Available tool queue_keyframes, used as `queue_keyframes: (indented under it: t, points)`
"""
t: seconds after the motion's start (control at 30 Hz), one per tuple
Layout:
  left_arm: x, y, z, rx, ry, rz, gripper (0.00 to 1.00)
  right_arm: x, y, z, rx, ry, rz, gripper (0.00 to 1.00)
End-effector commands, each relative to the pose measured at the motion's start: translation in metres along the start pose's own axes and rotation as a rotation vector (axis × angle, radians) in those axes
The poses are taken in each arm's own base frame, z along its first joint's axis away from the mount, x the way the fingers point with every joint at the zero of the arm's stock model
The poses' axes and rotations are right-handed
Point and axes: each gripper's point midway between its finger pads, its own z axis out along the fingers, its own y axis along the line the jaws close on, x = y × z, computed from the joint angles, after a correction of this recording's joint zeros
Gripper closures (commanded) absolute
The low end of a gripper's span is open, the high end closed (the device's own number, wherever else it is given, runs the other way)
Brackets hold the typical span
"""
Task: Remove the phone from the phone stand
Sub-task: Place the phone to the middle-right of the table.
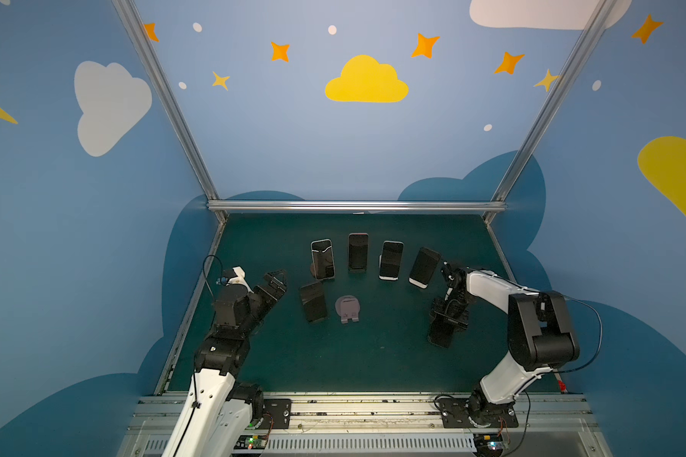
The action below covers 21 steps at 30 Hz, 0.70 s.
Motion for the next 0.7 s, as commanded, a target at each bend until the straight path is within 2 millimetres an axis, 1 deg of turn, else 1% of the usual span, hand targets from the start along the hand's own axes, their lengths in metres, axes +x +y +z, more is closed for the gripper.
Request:
queue_keyframes:
  t: [0.0, 0.13, 0.37, 0.47, 0.53, 0.67]
  points:
    - [-0.004, -0.006, -0.005, 0.010, -0.012, 0.028, 0.00, 0.002, -0.013, 0.006, 0.068, 0.040, 0.031, 0.42]
    - [-0.004, -0.009, -0.005, 0.015, -0.013, 0.035, 0.00, 0.001, -0.012, 0.006, 0.079, 0.041, 0.027, 0.38]
    - [-0.006, -0.011, -0.009, 0.013, -0.019, 0.050, 0.00, 0.004, -0.009, 0.009, 0.084, 0.065, 0.023, 0.35]
    - [-0.008, -0.016, -0.013, 0.013, -0.023, 0.075, 0.00, 0.007, -0.005, 0.011, 0.058, 0.092, 0.022, 0.33]
    - [-0.010, -0.021, -0.017, 0.021, -0.029, 0.088, 0.00, 0.007, -0.006, 0.013, 0.075, 0.094, 0.015, 0.32]
    - [-0.008, -0.023, -0.018, 0.026, -0.025, 0.099, 0.00, 0.009, -0.004, 0.013, 0.078, 0.105, 0.004, 0.30]
